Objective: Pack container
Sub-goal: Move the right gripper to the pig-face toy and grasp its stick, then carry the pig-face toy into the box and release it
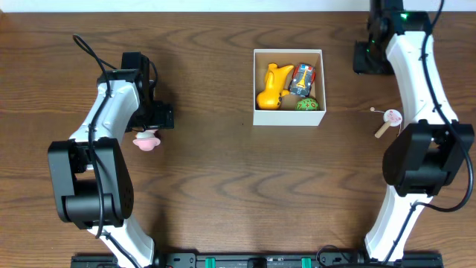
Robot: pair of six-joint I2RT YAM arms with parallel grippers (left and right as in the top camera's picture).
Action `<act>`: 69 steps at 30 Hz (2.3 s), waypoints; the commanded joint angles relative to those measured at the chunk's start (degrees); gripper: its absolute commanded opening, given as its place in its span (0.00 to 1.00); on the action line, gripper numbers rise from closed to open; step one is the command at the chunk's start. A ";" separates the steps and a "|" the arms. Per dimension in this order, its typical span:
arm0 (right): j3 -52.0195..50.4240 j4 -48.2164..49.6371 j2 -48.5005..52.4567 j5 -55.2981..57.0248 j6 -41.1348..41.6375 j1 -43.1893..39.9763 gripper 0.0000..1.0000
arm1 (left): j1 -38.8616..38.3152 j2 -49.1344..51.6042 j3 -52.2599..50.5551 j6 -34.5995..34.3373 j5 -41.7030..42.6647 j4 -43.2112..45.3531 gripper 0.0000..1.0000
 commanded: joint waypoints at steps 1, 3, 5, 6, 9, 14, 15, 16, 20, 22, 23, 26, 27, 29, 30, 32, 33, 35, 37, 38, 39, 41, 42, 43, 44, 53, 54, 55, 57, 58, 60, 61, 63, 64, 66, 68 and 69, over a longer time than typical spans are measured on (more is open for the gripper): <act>-4.90 -1.60 0.50 -0.37 7.50 -1.90 0.45 | 0.15 0.42 -0.24 0.79 -0.31 -0.17 0.98; -8.74 -1.40 0.50 -0.37 9.64 -3.19 0.45 | 0.15 0.42 -0.24 0.79 -0.31 -0.17 0.98; -12.00 0.00 0.50 -0.39 12.81 -4.48 0.46 | 0.15 0.42 -0.24 0.79 -0.31 -0.17 0.98; -13.40 0.87 0.50 -0.44 14.14 -5.11 0.46 | 0.15 0.42 -0.24 0.79 -0.31 -0.17 0.98; -16.09 2.54 0.50 -0.42 15.67 -6.56 0.48 | 0.15 0.42 -0.24 0.79 -0.31 -0.17 0.98; -18.49 2.16 0.50 -0.37 16.09 -8.61 0.52 | 0.15 0.42 -0.24 0.79 -0.31 -0.17 0.98; -18.84 2.08 0.50 -0.39 16.09 -8.92 0.52 | 0.15 0.42 -0.24 0.79 -0.31 -0.17 0.98; -19.19 2.10 0.50 -0.39 16.11 -9.14 0.52 | 0.15 0.42 -0.24 0.79 -0.31 -0.17 0.98; -20.87 2.54 0.50 -0.42 16.55 -9.42 0.53 | 0.15 0.42 -0.24 0.79 -0.31 -0.17 0.98; -22.14 3.80 0.50 -0.42 16.55 -9.44 0.53 | 0.15 0.42 -0.24 0.79 -0.31 -0.17 0.98; -22.93 4.61 0.50 -0.44 16.57 -9.51 0.54 | 0.15 0.42 -0.24 0.79 -0.31 -0.17 0.98; -25.05 6.58 0.50 -0.83 17.16 -9.90 0.53 | 0.15 0.42 -0.24 0.79 -0.31 -0.17 0.98; -25.83 7.26 0.50 -0.83 17.16 -10.12 0.53 | 0.15 0.42 -0.24 0.79 -0.31 -0.17 0.98; -26.97 8.28 0.50 -0.81 17.16 -10.62 0.53 | 0.15 0.42 -0.24 0.79 -0.31 -0.17 0.98; -27.61 9.16 0.50 -0.81 17.14 -10.99 0.53 | 0.15 0.44 -0.24 0.79 -0.31 -0.17 0.98; -28.24 10.08 0.50 -0.83 17.14 -11.65 0.53 | 0.15 0.42 -0.24 0.79 -0.31 -0.17 0.98; -28.59 10.58 0.50 -0.83 17.05 -11.89 0.53 | 0.15 0.44 -0.24 0.79 -0.31 -0.17 0.98; -29.33 11.61 0.50 -0.83 16.44 -12.22 0.53 | 0.15 0.44 -0.24 0.79 -0.31 -0.17 0.98; -30.08 12.59 0.50 -0.94 15.93 -12.33 0.50 | 0.15 0.42 -0.24 0.79 -0.31 -0.17 0.98; -30.29 12.92 0.50 -1.11 15.74 -12.31 0.47 | 0.15 0.42 -0.24 0.79 -0.31 -0.17 0.98; -30.38 13.31 0.50 -1.92 15.37 -12.31 0.42 | 0.15 0.42 -0.24 0.79 -0.31 -0.17 0.98; -30.38 13.90 0.50 -3.23 15.39 -12.31 0.30 | 0.15 0.42 -0.24 0.79 -0.31 -0.17 0.98; -30.36 14.21 0.50 -3.96 15.39 -12.31 0.26 | 0.15 0.42 -0.24 0.79 -0.31 -0.17 0.98; -30.36 14.27 0.50 -4.35 15.39 -12.31 0.22 | 0.15 0.42 -0.24 0.79 -0.31 -0.17 0.98; -30.36 14.27 0.50 -4.92 15.41 -12.26 0.19 | 0.15 0.42 -0.24 0.79 -0.31 -0.17 0.98; -27.80 13.07 -1.36 -5.40 11.13 -10.86 0.09 | 0.15 0.42 -0.24 0.79 -0.31 -0.17 0.98; -26.95 12.98 -2.01 -5.42 10.29 -10.56 0.09 | 0.15 0.44 -0.24 0.79 -0.31 -0.17 0.98; -25.79 12.94 -2.82 -5.40 9.22 -10.10 0.09 | 0.15 0.42 -0.24 0.79 -0.31 -0.17 0.98; -22.86 12.72 -4.52 -6.01 6.29 -8.92 0.09 | 0.15 0.42 -0.24 0.79 -0.31 -0.17 0.98; -21.38 12.70 -5.27 -6.73 4.63 -8.31 0.09 | 0.15 0.44 -0.24 0.79 -0.31 -0.17 0.98; -18.18 12.66 -6.84 -9.60 0.17 -6.73 0.06 | 0.15 0.42 -0.24 0.79 -0.31 -0.17 0.98; -16.48 12.72 -7.63 -11.82 -2.84 -5.77 0.02 | 0.15 0.42 -0.24 0.79 -0.31 -0.17 0.98; -13.11 12.33 -8.96 -16.02 -8.92 -3.56 0.01 | 0.15 0.42 -0.24 0.79 -0.31 -0.17 0.98; -11.72 12.07 -9.46 -16.83 -10.40 -2.56 0.01 | 0.15 0.42 -0.24 0.79 -0.31 -0.17 0.98; -9.09 11.80 -10.47 -18.62 -13.92 -0.33 0.01 | 0.15 0.42 -0.24 0.79 -0.31 -0.17 0.98; -7.17 11.87 -11.28 -20.87 -18.14 1.99 0.01 | 0.15 0.42 -0.24 0.79 -0.31 -0.17 0.98; -6.36 12.00 -11.58 -22.21 -20.33 3.43 0.01 | 0.15 0.42 -0.24 0.79 -0.31 -0.17 0.98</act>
